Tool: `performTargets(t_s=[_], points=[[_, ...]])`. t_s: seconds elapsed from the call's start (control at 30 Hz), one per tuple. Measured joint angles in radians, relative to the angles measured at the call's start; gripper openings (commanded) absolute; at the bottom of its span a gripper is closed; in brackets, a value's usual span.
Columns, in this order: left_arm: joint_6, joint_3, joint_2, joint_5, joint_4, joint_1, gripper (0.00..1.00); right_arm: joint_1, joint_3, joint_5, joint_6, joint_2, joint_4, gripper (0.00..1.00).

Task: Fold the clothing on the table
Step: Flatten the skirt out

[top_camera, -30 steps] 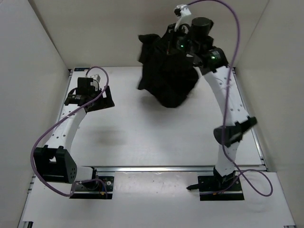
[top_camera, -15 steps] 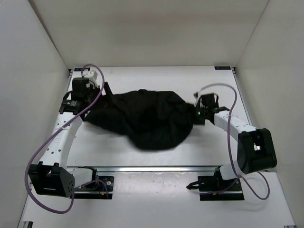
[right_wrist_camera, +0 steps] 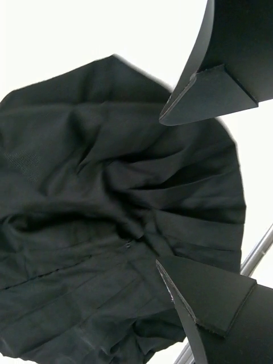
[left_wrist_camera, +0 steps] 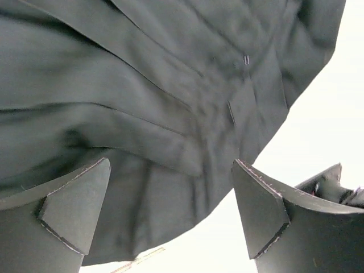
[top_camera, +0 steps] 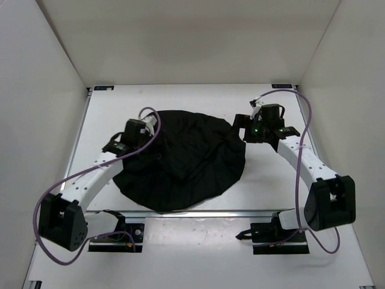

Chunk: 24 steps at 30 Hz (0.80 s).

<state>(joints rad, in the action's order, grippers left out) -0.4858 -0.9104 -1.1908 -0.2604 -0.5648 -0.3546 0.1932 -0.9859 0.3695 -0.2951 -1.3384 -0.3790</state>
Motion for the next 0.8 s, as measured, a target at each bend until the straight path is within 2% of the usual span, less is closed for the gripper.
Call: performTargets(t_s=[0.13, 0.4, 0.57, 0.8], points=[[-0.080, 0.099, -0.093, -0.017, 0.100, -0.092, 0.99, 0.036, -0.032, 0.001, -0.001, -0.075, 0.021, 0.94], [-0.147, 0.124, -0.215, 0.036, 0.174, -0.134, 0.99, 0.048, -0.029, 0.002, -0.002, -0.106, 0.007, 0.94], [-0.113, -0.012, -0.308, 0.087, 0.166, -0.214, 0.98, 0.049, 0.003, 0.014, -0.021, -0.105, 0.022, 0.93], [0.019, -0.242, -0.439, 0.190, 0.146, -0.328, 0.98, 0.088, 0.010, 0.027, -0.054, -0.105, 0.048, 0.93]])
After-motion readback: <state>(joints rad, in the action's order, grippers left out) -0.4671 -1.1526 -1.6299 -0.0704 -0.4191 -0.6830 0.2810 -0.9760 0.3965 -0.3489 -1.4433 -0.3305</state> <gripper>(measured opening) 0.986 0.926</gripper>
